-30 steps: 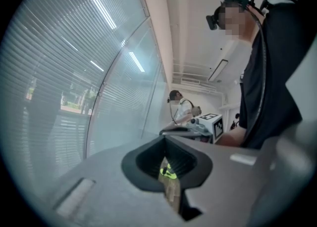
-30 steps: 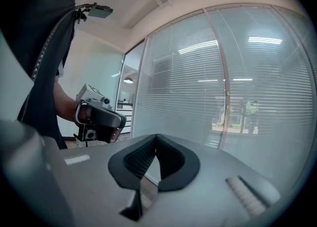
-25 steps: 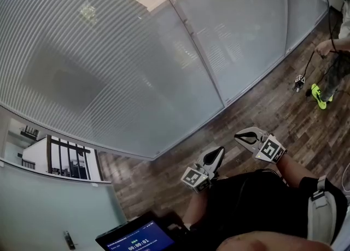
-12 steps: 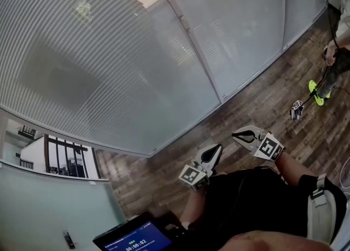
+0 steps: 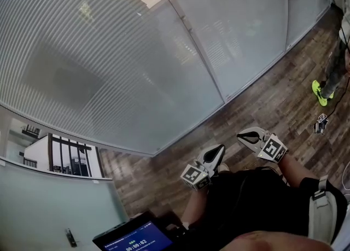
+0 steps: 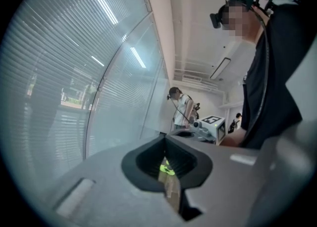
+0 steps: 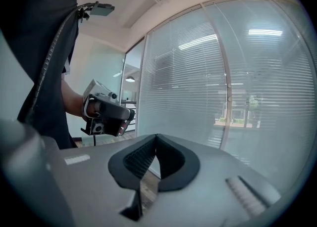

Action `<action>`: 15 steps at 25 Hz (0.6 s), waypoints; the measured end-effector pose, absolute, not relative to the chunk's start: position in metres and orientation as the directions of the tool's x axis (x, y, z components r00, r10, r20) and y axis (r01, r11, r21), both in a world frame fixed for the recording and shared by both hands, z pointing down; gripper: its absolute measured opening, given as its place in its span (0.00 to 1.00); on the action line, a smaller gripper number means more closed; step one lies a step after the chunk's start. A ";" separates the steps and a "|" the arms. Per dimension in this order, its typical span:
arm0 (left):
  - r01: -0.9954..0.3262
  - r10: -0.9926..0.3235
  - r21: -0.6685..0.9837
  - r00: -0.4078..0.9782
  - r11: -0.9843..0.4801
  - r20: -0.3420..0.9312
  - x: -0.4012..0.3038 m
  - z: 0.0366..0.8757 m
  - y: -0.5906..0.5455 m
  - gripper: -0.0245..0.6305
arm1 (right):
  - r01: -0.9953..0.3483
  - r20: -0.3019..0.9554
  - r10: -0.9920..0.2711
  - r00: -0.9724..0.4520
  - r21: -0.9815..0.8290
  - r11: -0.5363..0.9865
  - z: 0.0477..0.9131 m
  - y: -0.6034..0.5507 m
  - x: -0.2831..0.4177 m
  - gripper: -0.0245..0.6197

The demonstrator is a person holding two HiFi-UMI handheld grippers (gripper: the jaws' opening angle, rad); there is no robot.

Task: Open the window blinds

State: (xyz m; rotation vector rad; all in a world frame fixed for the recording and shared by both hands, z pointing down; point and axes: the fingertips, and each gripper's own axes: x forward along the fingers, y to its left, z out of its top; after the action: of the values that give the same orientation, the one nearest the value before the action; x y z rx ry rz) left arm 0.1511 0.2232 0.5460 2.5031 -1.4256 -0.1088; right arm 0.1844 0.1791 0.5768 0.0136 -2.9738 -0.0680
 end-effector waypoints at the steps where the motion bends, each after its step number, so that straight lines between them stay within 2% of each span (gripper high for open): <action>1: -0.836 -0.855 0.258 0.514 -0.484 0.064 0.150 0.547 0.224 0.04 | -0.004 0.169 -0.011 -0.986 0.045 0.999 0.578 0.180 0.184 0.05; 15: -0.831 -0.858 0.265 0.513 -0.489 0.029 0.131 0.568 0.210 0.04 | -0.001 0.186 -0.010 -0.982 0.050 0.999 0.586 0.169 0.168 0.05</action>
State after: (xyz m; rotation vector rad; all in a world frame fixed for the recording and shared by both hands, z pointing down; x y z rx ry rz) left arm 0.1311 0.2095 0.5678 2.5108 -1.4299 -0.1562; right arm 0.1685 0.1687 0.5865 0.0084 -2.9530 -0.0736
